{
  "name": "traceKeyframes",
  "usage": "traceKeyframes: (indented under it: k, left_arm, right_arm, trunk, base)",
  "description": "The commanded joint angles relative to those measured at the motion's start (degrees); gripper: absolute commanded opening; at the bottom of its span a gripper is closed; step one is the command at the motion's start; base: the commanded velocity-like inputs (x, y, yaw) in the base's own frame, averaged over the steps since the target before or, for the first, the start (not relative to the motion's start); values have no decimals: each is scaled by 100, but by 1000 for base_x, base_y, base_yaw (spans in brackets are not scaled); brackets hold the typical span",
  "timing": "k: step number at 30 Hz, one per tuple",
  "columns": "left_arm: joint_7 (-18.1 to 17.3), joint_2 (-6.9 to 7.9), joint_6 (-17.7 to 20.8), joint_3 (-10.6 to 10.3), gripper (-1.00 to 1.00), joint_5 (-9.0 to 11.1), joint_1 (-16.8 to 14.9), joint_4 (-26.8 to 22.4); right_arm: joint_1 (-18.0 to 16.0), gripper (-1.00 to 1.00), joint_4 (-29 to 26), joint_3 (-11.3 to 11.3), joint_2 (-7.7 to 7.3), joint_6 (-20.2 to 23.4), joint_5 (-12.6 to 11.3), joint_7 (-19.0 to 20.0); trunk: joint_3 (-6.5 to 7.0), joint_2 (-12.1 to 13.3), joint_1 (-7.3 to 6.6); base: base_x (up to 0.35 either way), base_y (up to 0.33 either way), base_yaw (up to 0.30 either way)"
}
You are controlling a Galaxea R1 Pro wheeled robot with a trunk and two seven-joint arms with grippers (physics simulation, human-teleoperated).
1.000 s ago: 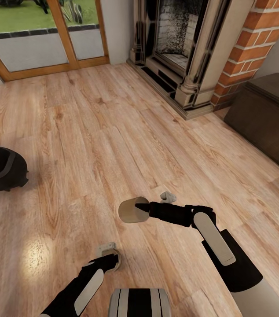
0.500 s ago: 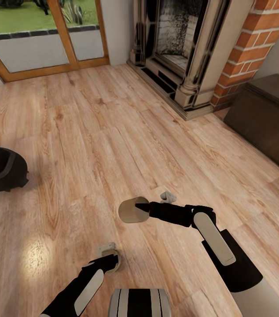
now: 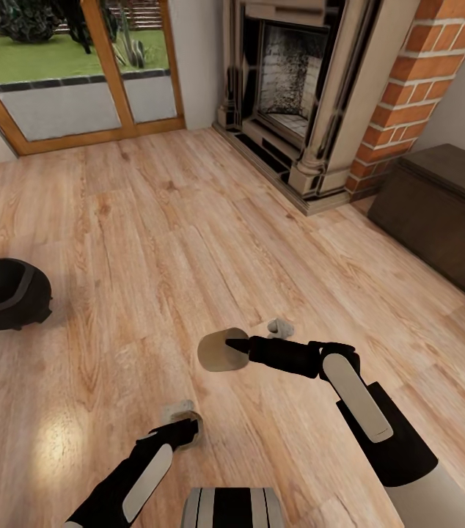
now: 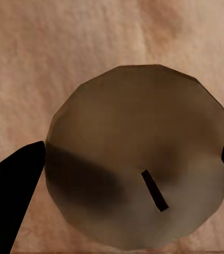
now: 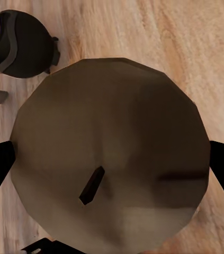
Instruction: Place each of the two pumpkins and all three candles from the living room inside a cabinet in the living room (use any cabinet), then make sure every cabinet is closed, and position the cauldron so it is next to a table in the living room.
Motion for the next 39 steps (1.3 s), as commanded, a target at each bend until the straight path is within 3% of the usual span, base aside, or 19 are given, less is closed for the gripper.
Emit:
traceKeyframes:
  k: [1, 4, 6, 7, 9, 11, 14, 15, 22, 39]
  left_arm:
    - [57, 18, 112, -9, -100, 41, -2, -65]
    - [82, 189, 526, 41, -100, 53, 0, -515]
    - [91, 334, 1025, 334, -100, 88, 8, -937]
    - [91, 368, 1285, 540, -100, 96, 16, -1071]
    - [89, 413, 2084, 1352, -100, 115, 26, -1294]
    - [82, 424, 2685, 1998, -100, 123, 36, -1414]
    - [79, 432, 3522, 2745, -100, 117, 64, -1702]
    - [79, 430, 3631, 2871, -100, 114, 70, -1822]
    - [87, 430, 3741, 3020, -100, 134, 66, -1979]
    - [83, 353, 3744, 3008, -100, 156, 65, -1986]
  right_arm:
    - [-4, -100, -5, 7, -4, 4, -58, -59]
    - [-4, -100, -5, -9, -4, 1, -58, -63]
    - [-4, -100, 3, -85, -4, 3, -58, -66]
    - [-4, -100, 7, -116, -4, 6, -58, -66]
    - [-4, -100, 17, -167, -4, 11, -56, -67]
    - [-4, -100, 79, -189, -4, 9, -57, -67]
    - [-4, -100, 166, -287, -1, 1, -58, -67]
    - [-4, -100, 185, -310, 1, -2, -58, -67]
    - [-4, -100, 257, -341, 4, -5, -58, -67]
    - [-4, -100, 259, -344, 4, 12, -59, -74]
  trunk:
    - [19, 0, -3]
    - [85, 4, -11]
    - [130, 7, -16]
    - [152, 8, -19]
    - [196, 11, -24]
    - [240, 13, -29]
    - [307, 17, -37]
    - [329, 19, -39]
    - [484, 28, -57]
    - [861, 51, -101]
  base:
    - [0, 0, 0]
    - [0, 0, 0]
    - [0, 0, 0]
    - [0, 0, 0]
    - [0, 0, 0]
    - [0, 0, 0]
    - [0, 0, 0]
    - [0, 0, 0]
    - [0, 0, 0]
    - [0, 0, 0]
